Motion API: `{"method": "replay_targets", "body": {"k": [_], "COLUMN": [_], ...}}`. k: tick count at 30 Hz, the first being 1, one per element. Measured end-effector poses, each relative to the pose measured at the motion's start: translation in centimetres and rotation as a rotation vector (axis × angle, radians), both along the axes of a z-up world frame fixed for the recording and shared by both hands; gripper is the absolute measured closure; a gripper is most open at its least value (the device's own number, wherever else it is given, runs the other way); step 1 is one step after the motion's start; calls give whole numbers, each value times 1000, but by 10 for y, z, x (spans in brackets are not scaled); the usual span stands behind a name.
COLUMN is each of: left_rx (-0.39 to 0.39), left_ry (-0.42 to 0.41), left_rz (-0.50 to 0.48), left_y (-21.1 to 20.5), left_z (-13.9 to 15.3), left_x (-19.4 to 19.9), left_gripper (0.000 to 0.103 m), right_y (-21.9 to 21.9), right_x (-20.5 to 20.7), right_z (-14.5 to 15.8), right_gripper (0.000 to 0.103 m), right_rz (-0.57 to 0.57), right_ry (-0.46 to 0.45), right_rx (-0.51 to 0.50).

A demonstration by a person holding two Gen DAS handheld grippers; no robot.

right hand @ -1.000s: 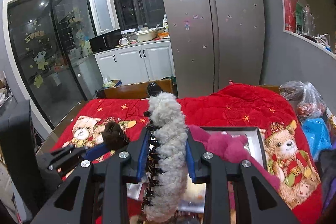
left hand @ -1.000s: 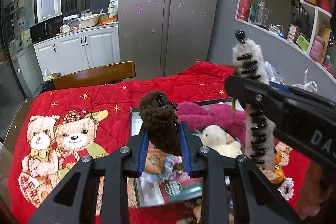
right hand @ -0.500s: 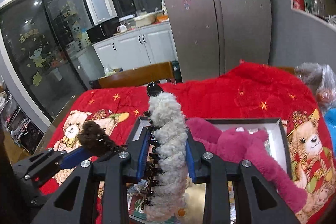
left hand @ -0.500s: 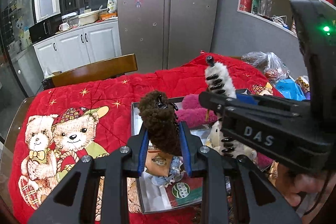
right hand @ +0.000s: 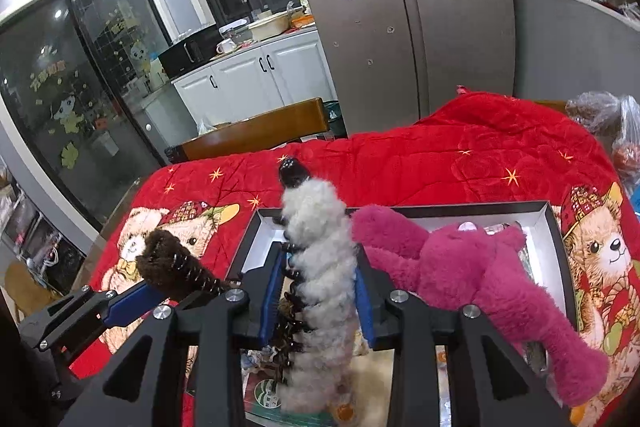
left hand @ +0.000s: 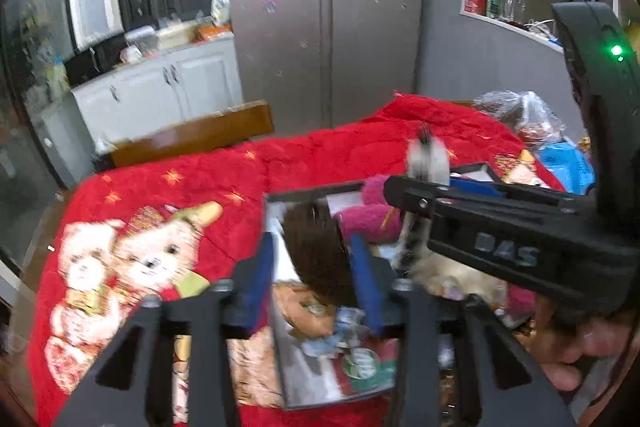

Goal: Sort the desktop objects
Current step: 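Lower the brown stick and white clip into the box and open both grippers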

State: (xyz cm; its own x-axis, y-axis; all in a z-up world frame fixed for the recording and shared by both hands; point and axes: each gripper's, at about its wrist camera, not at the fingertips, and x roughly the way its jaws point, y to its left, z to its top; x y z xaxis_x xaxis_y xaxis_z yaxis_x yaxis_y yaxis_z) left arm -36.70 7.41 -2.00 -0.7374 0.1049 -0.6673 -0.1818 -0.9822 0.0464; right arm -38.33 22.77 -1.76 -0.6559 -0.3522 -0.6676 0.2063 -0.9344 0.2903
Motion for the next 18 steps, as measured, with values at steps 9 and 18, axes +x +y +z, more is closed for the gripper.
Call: {"method": "replay_targets", "body": {"k": [9,18], "left_rx": [-9,23], "left_ry": [47,32], "left_rz": [18,29], "left_y": [-3,-11], "left_z": [9,10], "left_x": [5,2], "left_gripper": [19,19], "right_y": [2,2], "right_x": [10,15], "right_z": [18,27], "right_gripper": [38,38], "right_rz": [23,27], "right_ry": [60,85], "right_rx": [-39,-22]}}
